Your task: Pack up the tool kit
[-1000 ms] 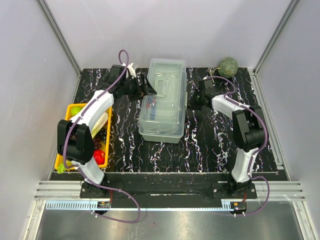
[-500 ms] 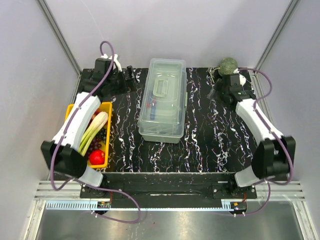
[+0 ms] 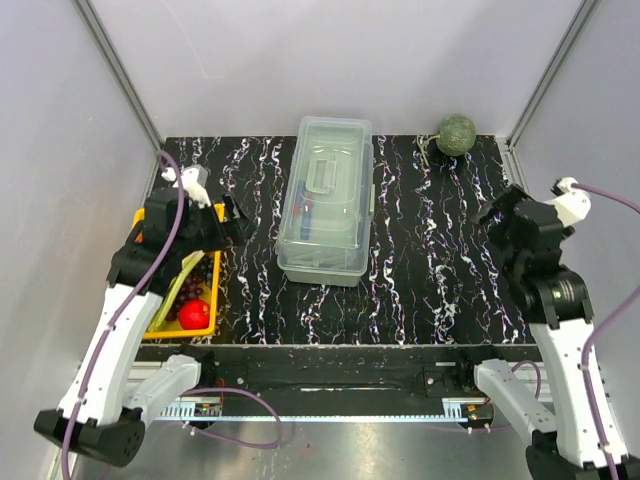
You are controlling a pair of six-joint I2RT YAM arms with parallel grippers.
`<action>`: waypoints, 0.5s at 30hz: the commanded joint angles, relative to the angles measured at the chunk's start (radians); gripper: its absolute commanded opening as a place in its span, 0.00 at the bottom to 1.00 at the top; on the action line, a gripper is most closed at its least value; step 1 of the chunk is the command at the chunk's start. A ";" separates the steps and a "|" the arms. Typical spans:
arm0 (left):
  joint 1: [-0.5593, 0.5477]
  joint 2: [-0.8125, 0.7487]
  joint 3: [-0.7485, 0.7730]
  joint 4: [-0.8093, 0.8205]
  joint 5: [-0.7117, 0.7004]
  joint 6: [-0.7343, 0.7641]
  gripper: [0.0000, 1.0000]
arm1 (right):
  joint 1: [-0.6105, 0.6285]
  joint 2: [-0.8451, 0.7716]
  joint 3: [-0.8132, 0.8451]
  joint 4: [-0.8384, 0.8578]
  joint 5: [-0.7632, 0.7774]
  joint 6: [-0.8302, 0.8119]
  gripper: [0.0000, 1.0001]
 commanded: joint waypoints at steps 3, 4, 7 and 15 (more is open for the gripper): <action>0.000 -0.134 0.023 -0.107 -0.062 0.008 0.99 | 0.003 -0.133 0.064 -0.160 0.101 -0.056 0.95; 0.000 -0.155 0.025 -0.124 -0.068 0.000 0.99 | 0.003 -0.151 0.075 -0.182 0.109 -0.056 0.96; 0.000 -0.212 0.023 -0.161 -0.090 -0.011 0.99 | 0.003 -0.210 0.086 -0.228 0.104 -0.058 0.96; 0.001 -0.281 0.080 -0.281 -0.164 -0.009 0.99 | 0.003 -0.267 0.103 -0.275 0.115 -0.072 0.95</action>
